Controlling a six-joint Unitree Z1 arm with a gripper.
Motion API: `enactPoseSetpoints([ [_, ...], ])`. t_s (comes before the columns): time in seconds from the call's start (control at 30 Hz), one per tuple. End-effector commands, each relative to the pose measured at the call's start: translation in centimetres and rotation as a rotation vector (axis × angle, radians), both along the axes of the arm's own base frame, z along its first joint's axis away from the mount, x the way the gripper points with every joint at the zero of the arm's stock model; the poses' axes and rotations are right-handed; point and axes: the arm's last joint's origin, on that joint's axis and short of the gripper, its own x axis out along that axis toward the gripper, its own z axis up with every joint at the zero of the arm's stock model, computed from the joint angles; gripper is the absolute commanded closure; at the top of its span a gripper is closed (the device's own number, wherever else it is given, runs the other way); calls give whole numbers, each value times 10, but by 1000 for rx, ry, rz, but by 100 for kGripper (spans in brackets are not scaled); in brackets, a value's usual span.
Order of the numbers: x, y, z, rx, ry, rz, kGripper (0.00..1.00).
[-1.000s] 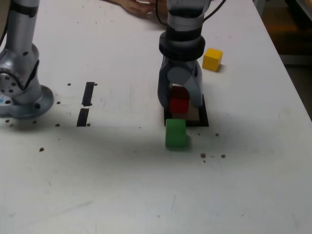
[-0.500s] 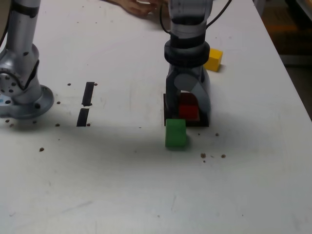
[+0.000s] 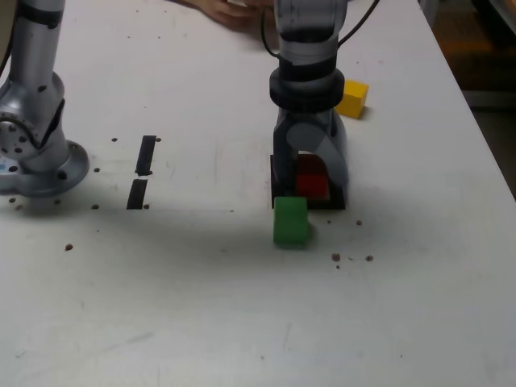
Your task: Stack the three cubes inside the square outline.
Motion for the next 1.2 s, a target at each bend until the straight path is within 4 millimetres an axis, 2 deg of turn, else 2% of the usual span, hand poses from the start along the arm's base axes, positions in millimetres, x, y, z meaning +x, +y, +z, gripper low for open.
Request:
enactPoseSetpoints([
  [0.0, -3, 0, -2, 1, 15, 0, 29],
  [0.17, -8, 1, 2, 31, 23, -1, 20],
  [0.33, -14, 4, 15, 70, 29, -6, 14],
  [0.47, -23, 5, 34, 105, 42, -8, 11],
  [0.63, -28, 9, 72, 174, 78, -18, 9],
  [0.77, -25, 12, 104, 228, 96, -64, 8],
  [0.9, -17, 18, 127, 251, 88, -126, 8],
  [1.03, -7, 31, 139, 244, 81, -189, 8],
  [1.17, 4, 49, 141, 215, 80, -243, 8],
])
